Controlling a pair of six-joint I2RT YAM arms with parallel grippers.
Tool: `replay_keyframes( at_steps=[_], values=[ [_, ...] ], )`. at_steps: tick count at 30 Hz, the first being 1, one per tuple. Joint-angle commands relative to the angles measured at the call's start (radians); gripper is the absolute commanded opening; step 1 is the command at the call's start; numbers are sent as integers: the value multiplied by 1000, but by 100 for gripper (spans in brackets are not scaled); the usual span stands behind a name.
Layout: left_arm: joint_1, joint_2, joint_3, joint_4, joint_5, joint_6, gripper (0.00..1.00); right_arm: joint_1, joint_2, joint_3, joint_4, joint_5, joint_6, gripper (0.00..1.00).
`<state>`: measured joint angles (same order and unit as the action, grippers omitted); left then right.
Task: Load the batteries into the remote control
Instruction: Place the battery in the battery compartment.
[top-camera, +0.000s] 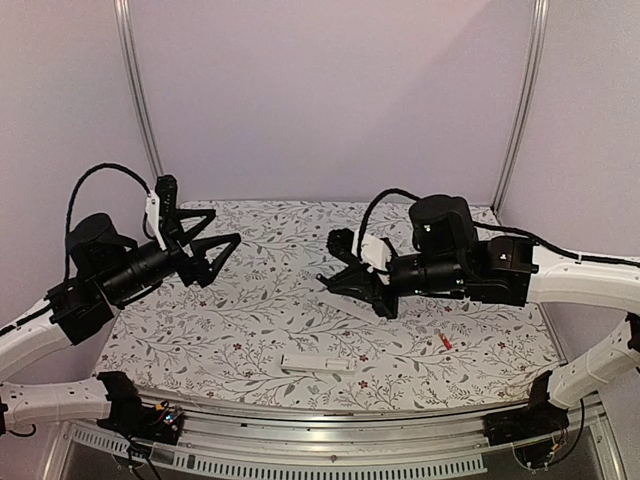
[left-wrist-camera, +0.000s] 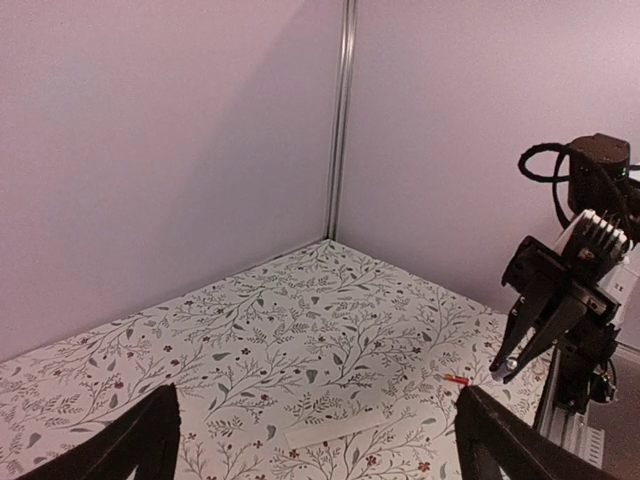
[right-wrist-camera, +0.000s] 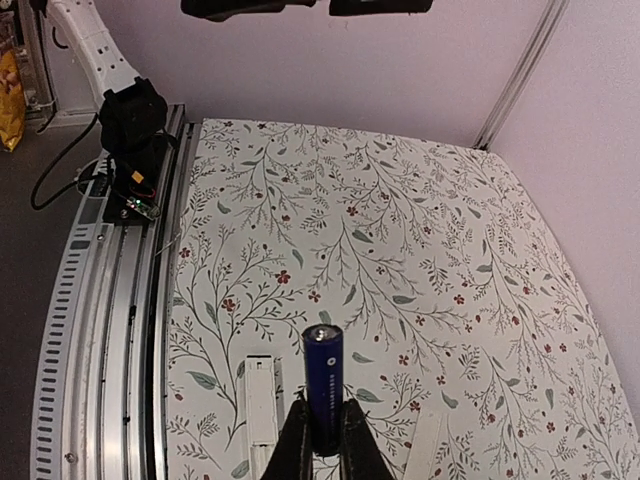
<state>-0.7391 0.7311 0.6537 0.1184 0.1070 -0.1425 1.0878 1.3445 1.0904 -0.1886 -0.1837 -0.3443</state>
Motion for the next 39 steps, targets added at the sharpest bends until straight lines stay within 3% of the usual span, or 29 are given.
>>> replay_keyframes(
  at_steps=[1,8,19,35,39],
  values=[
    [9,1,-14,15,73,12,94,9,21,52,57,-65,-73,0],
    [8,20,-10,8,118,33,91,9,21,59,89,-65,-16,0],
    [9,70,-33,8,114,18,94,7,42,-21,105,-33,63,0],
    [9,2,-231,58,-223,-303,93,-28,152,-123,115,-88,86,0],
    [8,-4,-288,133,-228,-389,91,-43,172,-154,164,-123,99,0]
  ],
)
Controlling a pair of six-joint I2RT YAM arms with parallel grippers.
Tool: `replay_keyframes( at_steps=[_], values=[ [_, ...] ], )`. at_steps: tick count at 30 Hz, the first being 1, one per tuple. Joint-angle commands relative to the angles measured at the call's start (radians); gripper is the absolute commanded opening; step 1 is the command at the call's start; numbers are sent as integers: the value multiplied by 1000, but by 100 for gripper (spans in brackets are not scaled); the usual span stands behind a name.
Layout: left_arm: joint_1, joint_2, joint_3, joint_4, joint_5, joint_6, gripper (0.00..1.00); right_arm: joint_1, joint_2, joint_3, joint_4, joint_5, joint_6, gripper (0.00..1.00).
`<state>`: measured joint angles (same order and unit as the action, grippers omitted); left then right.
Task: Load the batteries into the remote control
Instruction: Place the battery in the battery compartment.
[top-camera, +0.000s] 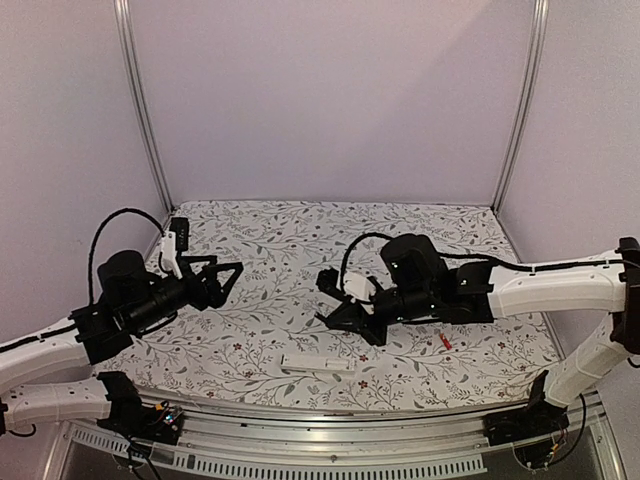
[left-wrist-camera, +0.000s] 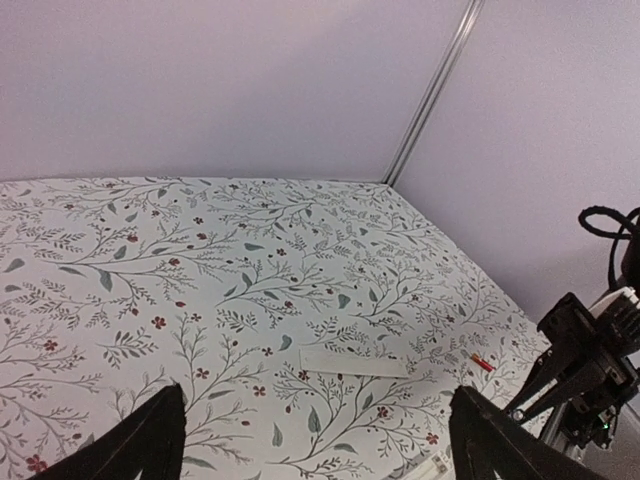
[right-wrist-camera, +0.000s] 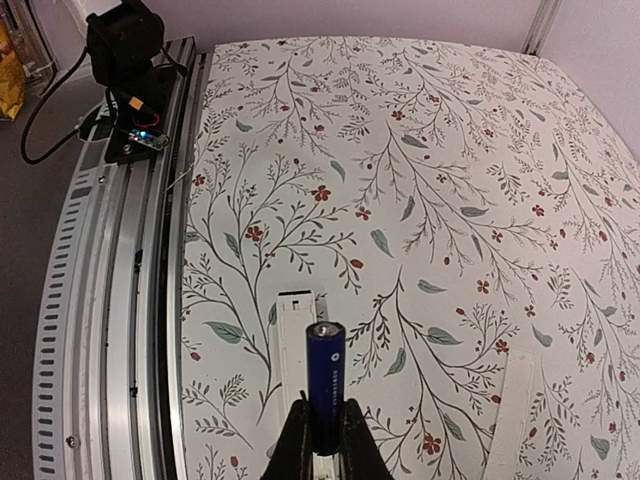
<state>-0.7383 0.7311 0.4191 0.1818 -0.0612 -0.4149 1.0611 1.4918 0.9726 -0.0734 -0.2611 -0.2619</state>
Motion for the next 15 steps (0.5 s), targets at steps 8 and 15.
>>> replay_keyframes(
  at_steps=[8,15],
  values=[
    [2,41,-101,158,-23,-179,89,-53,67,-60,102,-114,23,0],
    [-51,131,-100,184,-25,-201,87,-58,117,-45,94,-107,2,0]
  ],
)
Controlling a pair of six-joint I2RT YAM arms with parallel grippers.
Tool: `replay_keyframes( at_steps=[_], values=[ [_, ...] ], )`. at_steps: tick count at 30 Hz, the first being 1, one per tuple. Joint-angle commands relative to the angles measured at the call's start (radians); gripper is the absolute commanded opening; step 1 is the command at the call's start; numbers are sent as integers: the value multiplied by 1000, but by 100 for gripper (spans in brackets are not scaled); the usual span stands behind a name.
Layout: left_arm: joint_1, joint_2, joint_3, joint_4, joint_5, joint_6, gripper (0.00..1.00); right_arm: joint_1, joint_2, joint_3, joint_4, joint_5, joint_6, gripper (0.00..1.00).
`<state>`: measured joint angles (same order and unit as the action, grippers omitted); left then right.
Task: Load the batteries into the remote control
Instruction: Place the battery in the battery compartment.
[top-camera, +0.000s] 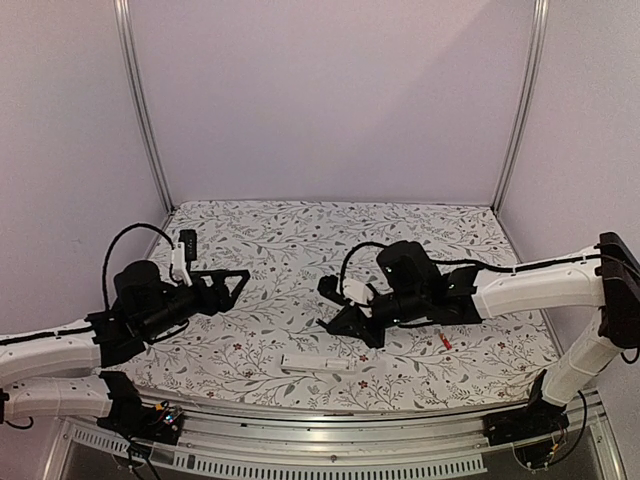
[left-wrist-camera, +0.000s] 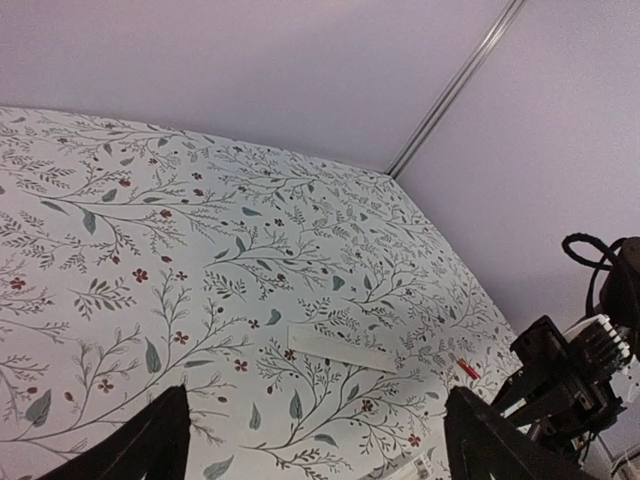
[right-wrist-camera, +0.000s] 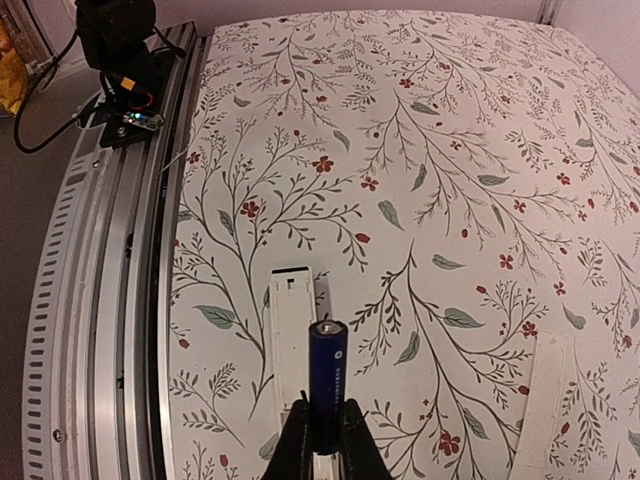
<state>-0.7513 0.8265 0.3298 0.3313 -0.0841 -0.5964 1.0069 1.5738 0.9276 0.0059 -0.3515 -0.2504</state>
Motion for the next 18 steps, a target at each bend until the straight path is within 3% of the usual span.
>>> replay_keyframes(
  at_steps=[1,10,18],
  values=[
    [-49,48,-9,40,1,-20,88,-4,41,3,13,-19,-11,0],
    [-171,227,30,148,137,-13,90,-4,57,20,6,-24,-8,0],
    [-217,479,182,147,301,7,89,-4,19,22,2,-22,-4,0]
  ],
)
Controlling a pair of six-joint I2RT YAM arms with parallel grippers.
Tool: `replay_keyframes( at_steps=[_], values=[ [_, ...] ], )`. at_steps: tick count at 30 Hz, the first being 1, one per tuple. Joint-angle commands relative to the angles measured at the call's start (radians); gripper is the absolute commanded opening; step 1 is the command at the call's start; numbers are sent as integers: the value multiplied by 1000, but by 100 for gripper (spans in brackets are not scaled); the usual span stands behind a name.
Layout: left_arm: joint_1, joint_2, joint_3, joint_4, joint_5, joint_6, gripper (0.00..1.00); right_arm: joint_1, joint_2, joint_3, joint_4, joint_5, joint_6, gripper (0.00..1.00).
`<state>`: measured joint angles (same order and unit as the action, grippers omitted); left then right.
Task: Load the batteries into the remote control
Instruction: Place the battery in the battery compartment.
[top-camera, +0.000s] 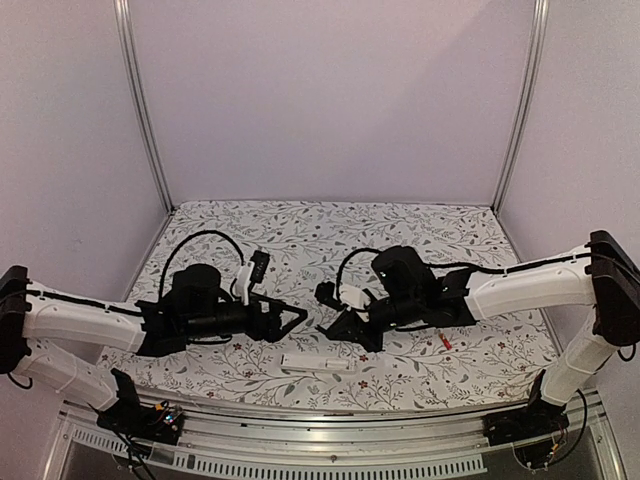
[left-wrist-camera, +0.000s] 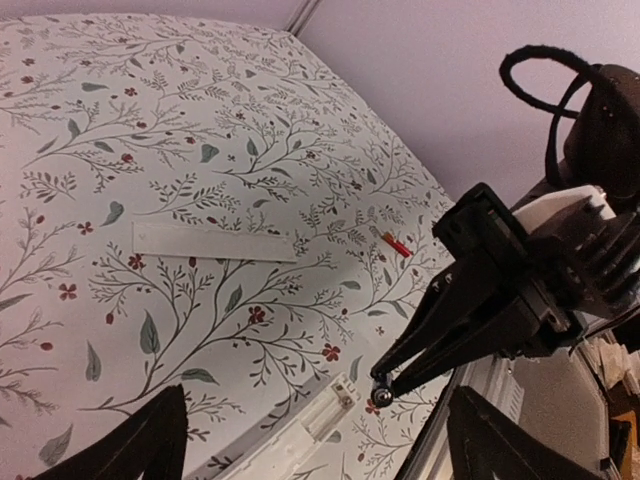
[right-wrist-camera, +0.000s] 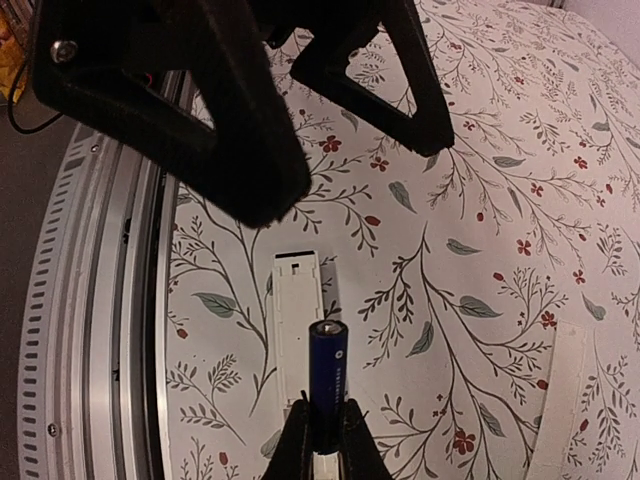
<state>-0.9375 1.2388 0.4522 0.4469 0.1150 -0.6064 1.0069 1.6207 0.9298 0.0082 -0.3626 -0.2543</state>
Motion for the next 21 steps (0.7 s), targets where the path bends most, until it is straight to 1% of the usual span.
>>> replay_keyframes(
  at_steps=[1,5,10,15,18,21],
  values=[
    [-31,78,65,34,110,21,88,-4,-34,16,0,-10,0,0],
    [-37,99,82,47,140,35,85,-4,-56,8,-3,-1,1,0],
    [-41,136,107,33,167,40,73,-4,-68,13,-1,6,1,0],
    [-40,168,142,1,192,51,64,-2,-62,22,-7,14,-2,0],
    [-40,188,154,-5,216,40,56,-1,-60,27,-7,16,-3,0],
    [-40,202,163,-26,223,32,44,1,-63,32,-7,23,-5,0]
  ],
)
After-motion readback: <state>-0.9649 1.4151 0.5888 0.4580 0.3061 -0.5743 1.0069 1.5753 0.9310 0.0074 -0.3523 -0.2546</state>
